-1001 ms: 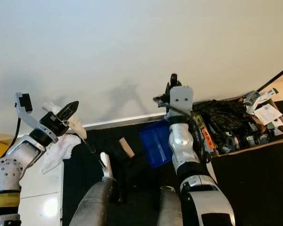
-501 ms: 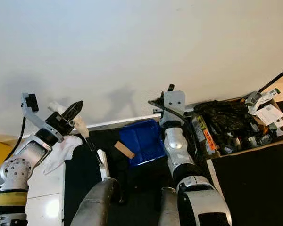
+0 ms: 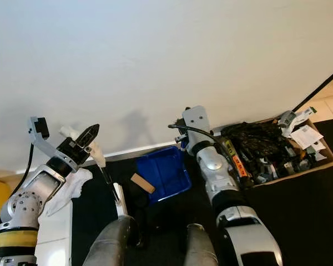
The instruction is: Sweep floor
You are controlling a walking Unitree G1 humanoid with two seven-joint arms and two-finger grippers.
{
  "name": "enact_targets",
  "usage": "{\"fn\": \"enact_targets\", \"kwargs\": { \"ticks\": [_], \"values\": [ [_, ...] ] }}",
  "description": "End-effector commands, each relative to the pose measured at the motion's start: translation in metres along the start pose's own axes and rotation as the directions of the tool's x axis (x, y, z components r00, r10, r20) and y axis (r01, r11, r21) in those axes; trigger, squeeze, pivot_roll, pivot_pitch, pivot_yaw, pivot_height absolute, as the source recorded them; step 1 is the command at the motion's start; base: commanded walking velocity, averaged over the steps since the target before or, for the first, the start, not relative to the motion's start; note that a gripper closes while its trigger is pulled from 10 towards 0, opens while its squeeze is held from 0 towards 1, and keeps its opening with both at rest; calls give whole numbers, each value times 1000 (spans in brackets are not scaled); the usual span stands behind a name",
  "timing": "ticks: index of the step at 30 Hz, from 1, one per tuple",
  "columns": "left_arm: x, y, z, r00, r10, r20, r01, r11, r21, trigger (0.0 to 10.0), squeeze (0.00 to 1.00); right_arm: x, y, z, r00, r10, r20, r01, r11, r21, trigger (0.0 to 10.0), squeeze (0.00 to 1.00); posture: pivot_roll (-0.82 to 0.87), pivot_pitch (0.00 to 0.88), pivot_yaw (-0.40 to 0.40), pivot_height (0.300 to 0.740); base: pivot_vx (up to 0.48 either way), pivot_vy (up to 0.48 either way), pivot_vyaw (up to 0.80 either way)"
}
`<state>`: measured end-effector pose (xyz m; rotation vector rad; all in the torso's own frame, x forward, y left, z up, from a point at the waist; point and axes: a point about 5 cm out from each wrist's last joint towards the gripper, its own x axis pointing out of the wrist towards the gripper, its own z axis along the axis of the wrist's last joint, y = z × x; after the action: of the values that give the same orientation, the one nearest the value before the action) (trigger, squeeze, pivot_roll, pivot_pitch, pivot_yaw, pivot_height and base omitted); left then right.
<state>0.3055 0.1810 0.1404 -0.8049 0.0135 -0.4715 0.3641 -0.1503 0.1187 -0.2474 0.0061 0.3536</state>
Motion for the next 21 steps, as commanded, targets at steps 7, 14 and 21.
{"fn": "enact_targets", "kwargs": {
  "ticks": [7, 14, 21],
  "values": [
    [-3, 3, -5, 1000, 22, -5, -21, 999, 24, 10000, 0, -25, 17, -49, 930, 243, -277, -188, 959, 210, 10000, 0, 116, 286, 48, 740, 0, 0, 0],
    [-3, 5, -6, 1000, 26, -10, -26, 999, 26, 10000, 0, -39, 29, -50, 864, 424, -272, -359, 897, 258, 10000, 0, 116, 273, 54, 740, 0, 0, 0],
    [-1, 7, -5, 999, 35, -10, -34, 999, 31, 10000, 0, -25, -10, -42, 963, 6, -268, 23, 995, 102, 10000, 0, 114, 267, 59, 740, 0, 0, 0]
  ]
}}
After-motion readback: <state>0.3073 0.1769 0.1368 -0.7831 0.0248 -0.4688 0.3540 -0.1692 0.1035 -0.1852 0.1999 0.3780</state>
